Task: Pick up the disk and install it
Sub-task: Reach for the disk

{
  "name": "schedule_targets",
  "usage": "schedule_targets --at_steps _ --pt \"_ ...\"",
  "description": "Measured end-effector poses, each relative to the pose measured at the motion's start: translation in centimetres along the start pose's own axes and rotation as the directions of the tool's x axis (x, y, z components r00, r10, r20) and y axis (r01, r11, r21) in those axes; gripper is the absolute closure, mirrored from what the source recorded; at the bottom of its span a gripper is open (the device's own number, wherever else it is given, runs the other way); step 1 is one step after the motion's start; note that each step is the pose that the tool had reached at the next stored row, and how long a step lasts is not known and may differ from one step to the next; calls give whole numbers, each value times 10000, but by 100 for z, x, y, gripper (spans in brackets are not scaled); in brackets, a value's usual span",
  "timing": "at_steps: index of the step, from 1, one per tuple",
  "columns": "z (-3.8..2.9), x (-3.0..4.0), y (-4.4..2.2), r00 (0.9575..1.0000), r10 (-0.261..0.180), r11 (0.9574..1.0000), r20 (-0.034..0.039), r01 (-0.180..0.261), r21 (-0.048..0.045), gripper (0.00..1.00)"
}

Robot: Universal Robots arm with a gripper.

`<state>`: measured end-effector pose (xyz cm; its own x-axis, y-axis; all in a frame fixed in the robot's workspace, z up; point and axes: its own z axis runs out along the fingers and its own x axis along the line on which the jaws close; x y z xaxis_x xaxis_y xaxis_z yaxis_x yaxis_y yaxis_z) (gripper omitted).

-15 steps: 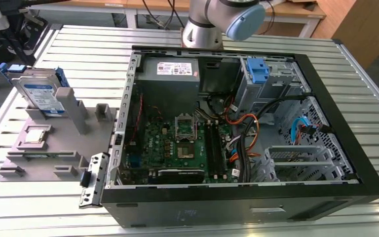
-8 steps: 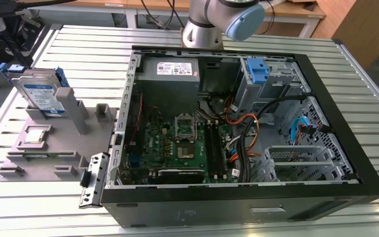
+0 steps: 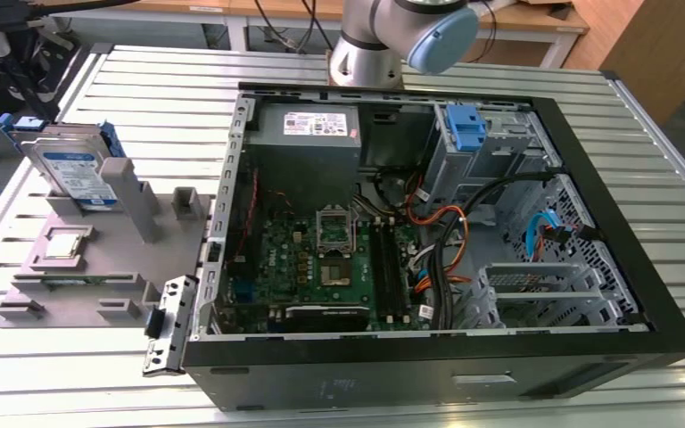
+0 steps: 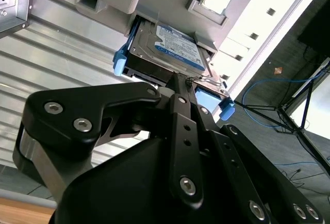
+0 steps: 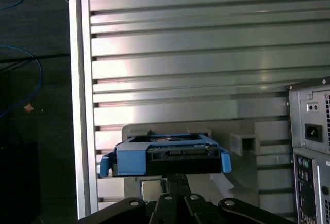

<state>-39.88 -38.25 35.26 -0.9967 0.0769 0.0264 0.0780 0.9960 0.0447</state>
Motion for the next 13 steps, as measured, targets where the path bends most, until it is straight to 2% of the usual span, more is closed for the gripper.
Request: schedule_targets --at_steps 13 --pt "44 -1 9 10000 -1 10000 -2 1 -1 89"
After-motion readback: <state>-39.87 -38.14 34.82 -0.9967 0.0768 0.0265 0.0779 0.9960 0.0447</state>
